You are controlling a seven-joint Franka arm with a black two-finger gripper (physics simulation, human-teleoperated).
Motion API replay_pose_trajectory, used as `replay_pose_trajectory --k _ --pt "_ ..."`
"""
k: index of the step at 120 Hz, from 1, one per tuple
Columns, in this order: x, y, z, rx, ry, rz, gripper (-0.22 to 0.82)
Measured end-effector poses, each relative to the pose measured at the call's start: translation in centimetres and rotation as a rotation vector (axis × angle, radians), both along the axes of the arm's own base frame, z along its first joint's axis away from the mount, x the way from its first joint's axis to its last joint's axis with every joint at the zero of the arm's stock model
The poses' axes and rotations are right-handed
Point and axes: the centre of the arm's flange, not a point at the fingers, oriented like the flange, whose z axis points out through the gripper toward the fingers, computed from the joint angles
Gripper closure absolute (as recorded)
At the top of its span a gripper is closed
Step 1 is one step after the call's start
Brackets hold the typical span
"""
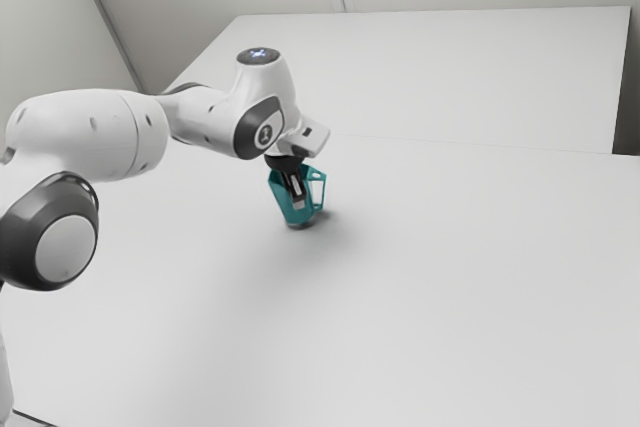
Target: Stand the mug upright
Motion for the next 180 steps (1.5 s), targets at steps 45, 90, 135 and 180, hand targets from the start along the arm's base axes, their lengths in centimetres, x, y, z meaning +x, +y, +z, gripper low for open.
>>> replay_pose_trajectory --k 45,90,135,180 --pt "0.3 0.2 -0.6 -0.037 -0.017 0.047 0.68" --pt "0.3 0.0 1.7 -0.051 -0.047 0.046 0.12" --pt "-1.9 1.4 10.9 -0.117 -0.100 0.122 0.02" --pt "-5.3 6.9 19.3 -0.056 -0.071 0.287 0.00"
